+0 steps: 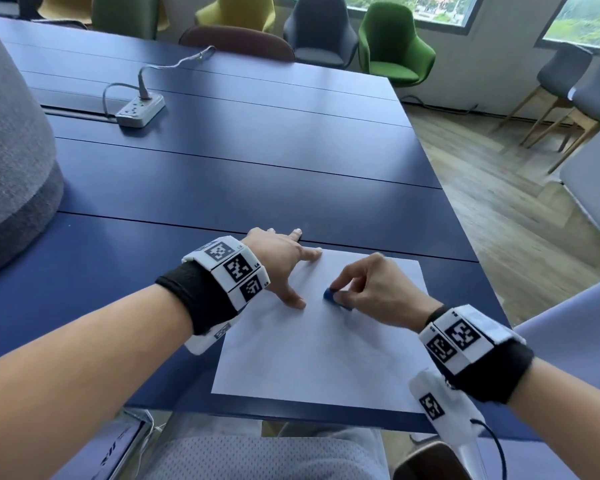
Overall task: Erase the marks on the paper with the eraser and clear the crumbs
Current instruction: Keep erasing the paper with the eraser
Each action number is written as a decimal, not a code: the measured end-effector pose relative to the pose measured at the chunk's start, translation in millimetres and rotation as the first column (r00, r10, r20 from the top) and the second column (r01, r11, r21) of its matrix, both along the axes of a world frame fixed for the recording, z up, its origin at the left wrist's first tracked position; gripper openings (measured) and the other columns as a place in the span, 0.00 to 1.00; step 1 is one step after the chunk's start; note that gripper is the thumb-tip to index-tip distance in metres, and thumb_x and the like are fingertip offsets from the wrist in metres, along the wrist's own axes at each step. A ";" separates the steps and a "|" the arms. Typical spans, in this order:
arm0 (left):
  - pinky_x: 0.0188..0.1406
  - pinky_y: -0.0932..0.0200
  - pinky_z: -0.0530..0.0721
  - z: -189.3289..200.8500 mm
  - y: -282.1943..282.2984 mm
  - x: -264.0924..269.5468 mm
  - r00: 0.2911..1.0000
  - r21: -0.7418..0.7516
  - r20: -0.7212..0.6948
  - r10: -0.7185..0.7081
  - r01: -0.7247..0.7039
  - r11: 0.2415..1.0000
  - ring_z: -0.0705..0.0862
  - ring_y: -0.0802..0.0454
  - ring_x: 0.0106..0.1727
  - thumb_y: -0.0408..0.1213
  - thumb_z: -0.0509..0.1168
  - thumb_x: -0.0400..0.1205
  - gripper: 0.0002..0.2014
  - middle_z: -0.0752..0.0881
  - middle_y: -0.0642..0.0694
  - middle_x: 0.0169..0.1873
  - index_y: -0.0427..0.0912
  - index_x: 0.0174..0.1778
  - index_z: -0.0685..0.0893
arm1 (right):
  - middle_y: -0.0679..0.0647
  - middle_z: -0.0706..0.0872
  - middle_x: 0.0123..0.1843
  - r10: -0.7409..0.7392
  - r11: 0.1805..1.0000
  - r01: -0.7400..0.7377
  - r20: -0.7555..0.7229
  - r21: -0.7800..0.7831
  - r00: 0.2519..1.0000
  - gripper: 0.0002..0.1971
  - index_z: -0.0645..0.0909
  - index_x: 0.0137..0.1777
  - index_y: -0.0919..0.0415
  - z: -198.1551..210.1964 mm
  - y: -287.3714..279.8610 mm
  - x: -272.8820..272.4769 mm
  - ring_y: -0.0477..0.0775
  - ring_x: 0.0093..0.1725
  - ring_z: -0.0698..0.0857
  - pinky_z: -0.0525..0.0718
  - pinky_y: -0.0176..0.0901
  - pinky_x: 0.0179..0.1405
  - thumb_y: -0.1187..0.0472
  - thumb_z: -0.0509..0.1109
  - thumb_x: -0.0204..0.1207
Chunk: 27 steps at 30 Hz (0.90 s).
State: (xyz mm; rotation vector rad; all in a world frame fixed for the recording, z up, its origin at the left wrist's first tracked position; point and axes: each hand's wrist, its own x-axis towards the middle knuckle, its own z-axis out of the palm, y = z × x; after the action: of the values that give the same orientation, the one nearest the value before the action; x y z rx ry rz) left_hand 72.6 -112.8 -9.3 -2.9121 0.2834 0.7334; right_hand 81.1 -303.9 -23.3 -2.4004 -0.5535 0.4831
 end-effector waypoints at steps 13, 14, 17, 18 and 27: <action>0.73 0.43 0.68 1.7 -1.6 -1.1 1.000 0.008 0.003 0.000 -0.001 1.000 0.59 0.34 0.83 0.70 0.69 0.70 0.51 0.46 0.48 0.87 0.69 0.84 0.46 | 0.48 0.86 0.27 0.016 1.000 -0.015 0.077 -0.020 0.997 0.04 0.92 0.42 0.53 5.5 8.9 17.6 0.38 0.22 0.78 0.73 0.24 0.26 0.61 0.78 0.69; 0.72 0.43 0.68 1.7 -2.0 -1.1 1.000 0.010 0.004 -0.001 0.001 1.000 0.59 0.34 0.83 0.70 0.69 0.70 0.51 0.46 0.48 0.87 0.69 0.84 0.46 | 0.48 0.86 0.28 -0.012 1.000 0.012 0.097 -0.005 0.995 0.03 0.92 0.41 0.53 4.8 8.5 17.5 0.37 0.22 0.78 0.73 0.23 0.25 0.61 0.77 0.69; 0.71 0.44 0.70 1.8 -1.4 -0.8 1.000 0.018 0.007 -0.004 0.003 1.000 0.61 0.35 0.82 0.71 0.69 0.70 0.51 0.47 0.48 0.87 0.69 0.84 0.47 | 0.48 0.85 0.26 0.146 0.989 -0.147 -0.036 -0.012 0.989 0.05 0.91 0.42 0.54 3.9 6.0 1.1 0.40 0.22 0.76 0.72 0.27 0.25 0.64 0.76 0.70; 0.70 0.44 0.70 1.6 -0.6 -0.7 1.000 0.019 0.007 -0.003 0.003 1.000 0.62 0.35 0.82 0.71 0.69 0.70 0.51 0.47 0.48 0.87 0.69 0.84 0.47 | 0.46 0.85 0.25 0.203 0.978 -0.207 -0.089 -0.037 0.975 0.06 0.91 0.42 0.54 5.7 6.7 -3.4 0.40 0.22 0.76 0.73 0.28 0.25 0.64 0.76 0.70; 0.71 0.44 0.71 3.1 -3.2 -2.3 1.000 0.034 0.015 0.000 -0.001 0.999 0.63 0.37 0.82 0.71 0.69 0.70 0.50 0.47 0.49 0.87 0.69 0.84 0.47 | 0.50 0.87 0.30 0.270 0.956 -0.280 -0.107 -0.084 0.957 0.07 0.91 0.43 0.53 5.0 6.2 -8.2 0.41 0.27 0.78 0.76 0.31 0.29 0.65 0.77 0.69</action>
State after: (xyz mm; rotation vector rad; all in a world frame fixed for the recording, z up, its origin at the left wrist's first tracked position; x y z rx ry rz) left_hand 70.3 -116.0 -6.2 -2.8845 0.2662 0.7084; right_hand 72.9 -297.7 -18.2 -2.3883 -0.8455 0.7565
